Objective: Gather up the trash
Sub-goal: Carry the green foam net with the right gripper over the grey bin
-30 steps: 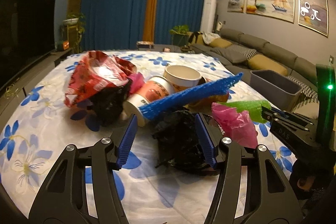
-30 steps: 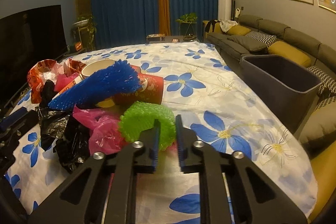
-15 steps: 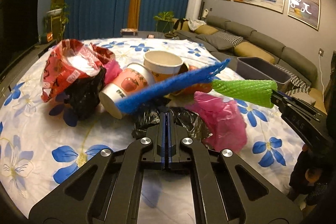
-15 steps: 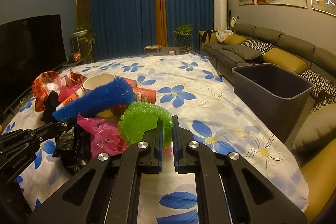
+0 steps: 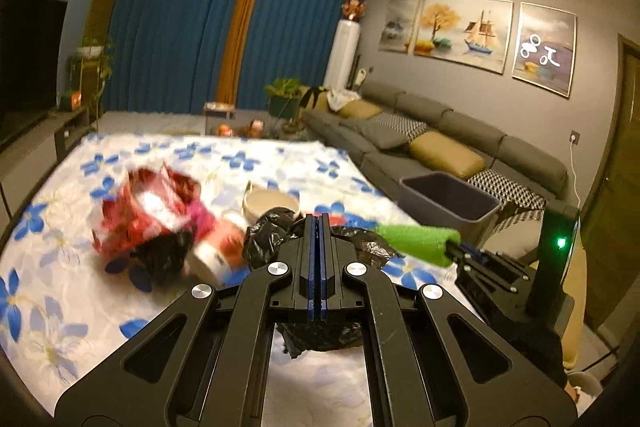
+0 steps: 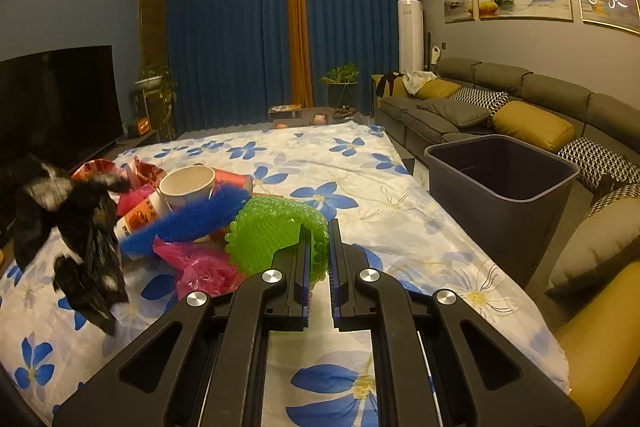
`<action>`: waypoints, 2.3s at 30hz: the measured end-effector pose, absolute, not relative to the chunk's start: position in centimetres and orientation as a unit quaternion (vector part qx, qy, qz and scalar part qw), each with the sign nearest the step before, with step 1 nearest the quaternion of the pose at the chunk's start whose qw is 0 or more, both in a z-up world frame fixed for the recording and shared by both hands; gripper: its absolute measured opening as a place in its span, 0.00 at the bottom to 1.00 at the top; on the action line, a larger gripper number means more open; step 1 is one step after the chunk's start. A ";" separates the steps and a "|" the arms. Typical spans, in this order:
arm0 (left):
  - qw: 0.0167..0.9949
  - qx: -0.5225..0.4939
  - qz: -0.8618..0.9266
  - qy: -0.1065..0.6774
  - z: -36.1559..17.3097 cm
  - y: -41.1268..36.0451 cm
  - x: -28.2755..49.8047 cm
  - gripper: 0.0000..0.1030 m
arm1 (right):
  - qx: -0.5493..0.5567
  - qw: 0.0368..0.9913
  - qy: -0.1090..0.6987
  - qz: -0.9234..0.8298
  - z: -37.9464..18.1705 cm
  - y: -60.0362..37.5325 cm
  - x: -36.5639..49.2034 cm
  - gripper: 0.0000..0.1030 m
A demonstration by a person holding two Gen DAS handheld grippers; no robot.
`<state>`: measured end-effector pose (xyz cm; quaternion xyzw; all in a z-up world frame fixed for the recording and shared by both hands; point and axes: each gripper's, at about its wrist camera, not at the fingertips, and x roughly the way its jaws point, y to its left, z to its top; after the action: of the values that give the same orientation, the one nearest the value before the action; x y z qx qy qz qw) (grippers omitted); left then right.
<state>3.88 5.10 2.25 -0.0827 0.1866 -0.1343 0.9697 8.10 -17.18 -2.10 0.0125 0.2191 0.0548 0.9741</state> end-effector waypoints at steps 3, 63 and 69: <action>0.972 -0.077 -0.130 0.178 3.1 5.0 4.1 0.01 | 0.015 0.975 0.213 0.052 -1.8 -17.6 7.8 0.09; 0.904 -0.053 -0.351 0.238 3.0 -28.7 32.5 0.01 | 0.080 0.962 0.174 -0.193 -0.1 -41.0 21.5 0.09; 0.896 -0.063 -0.355 0.259 2.2 -29.1 33.8 0.01 | 0.077 0.961 0.186 -0.188 -0.5 -41.2 22.5 0.17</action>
<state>33.75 -29.07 2.19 -0.0632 0.2589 -0.3551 0.8961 22.47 -41.23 -0.53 0.0770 0.1855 -0.1883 0.9614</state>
